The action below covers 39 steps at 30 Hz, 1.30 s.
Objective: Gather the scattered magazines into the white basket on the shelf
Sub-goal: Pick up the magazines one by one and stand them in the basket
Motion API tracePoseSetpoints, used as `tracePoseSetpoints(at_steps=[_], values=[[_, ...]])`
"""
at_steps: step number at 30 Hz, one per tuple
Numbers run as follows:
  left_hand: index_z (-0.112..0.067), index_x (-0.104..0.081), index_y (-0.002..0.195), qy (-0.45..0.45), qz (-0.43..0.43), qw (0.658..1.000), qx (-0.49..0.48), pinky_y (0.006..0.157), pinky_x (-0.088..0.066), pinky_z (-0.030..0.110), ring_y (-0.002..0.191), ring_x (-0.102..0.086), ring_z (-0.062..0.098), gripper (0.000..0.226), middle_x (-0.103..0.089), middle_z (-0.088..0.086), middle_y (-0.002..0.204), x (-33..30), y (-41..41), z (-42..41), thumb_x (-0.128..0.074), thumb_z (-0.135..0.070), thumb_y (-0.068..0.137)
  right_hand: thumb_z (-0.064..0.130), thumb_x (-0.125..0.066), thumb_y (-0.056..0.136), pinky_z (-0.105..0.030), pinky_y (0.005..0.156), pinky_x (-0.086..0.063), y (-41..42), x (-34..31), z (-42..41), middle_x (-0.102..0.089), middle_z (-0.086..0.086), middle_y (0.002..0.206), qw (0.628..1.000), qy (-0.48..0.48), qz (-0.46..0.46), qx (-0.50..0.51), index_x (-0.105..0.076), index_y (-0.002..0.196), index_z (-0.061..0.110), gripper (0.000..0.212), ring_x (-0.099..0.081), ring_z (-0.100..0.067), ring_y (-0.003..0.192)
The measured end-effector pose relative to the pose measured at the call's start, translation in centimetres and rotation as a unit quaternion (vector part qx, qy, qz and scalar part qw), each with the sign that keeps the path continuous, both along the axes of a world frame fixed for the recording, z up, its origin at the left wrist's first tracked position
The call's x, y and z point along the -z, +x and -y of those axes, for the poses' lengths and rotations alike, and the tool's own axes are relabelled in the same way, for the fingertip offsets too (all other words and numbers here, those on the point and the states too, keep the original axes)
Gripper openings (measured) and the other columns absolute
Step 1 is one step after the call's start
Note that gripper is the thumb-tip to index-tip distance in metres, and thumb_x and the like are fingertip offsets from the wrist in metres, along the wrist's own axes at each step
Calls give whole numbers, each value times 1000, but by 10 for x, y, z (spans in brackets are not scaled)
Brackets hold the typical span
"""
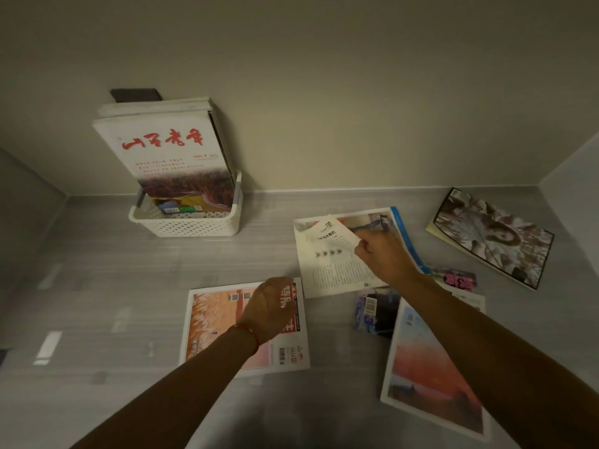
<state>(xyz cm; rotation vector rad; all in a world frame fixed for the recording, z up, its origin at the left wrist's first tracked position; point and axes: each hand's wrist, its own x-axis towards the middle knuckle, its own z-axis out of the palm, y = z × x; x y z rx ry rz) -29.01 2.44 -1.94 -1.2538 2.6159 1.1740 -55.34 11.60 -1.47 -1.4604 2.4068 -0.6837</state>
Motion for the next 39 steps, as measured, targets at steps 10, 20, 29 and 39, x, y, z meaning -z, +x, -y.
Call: tracePoseSetpoints(at_steps=[10, 20, 29, 39], values=[[-20, -40, 143, 57, 54, 997, 11, 101, -54, 44, 128, -51, 27, 65, -50, 6, 140, 27, -32, -8, -65, -13, 83, 64, -63, 74, -51, 118, -11, 54, 63, -33, -16, -6, 161, 963, 222, -73, -135, -19, 150, 29, 95, -14, -29, 148], [-18, -40, 143, -26, 32, 998, 51, 110, -46, 45, 135, -43, 28, 59, -45, 7, 146, 37, -51, 21, -61, -15, 88, 57, -53, 89, -52, 116, -26, 46, 76, -23, -31, -10, 155, 954, 186, -164, -167, -32, 145, 28, 66, -28, -31, 142], [-9, -35, 143, -131, 154, 973, 111, 106, -43, 46, 128, -42, 34, 47, -43, 16, 143, 48, -133, 87, -45, -20, 99, 42, -57, 94, -47, 123, -1, 51, 81, -34, -11, -3, 165, 982, 144, -26, -116, -27, 153, 27, 67, -2, -23, 152], [-11, -40, 140, -152, 155, 975, 53, 103, -45, 46, 127, -39, 35, 46, -42, 18, 137, 43, -141, 88, -52, -25, 98, 34, -70, 86, -45, 124, -4, 38, 73, -44, -19, -5, 161, 986, 83, 30, -142, -37, 148, 16, 72, -12, -24, 150]])
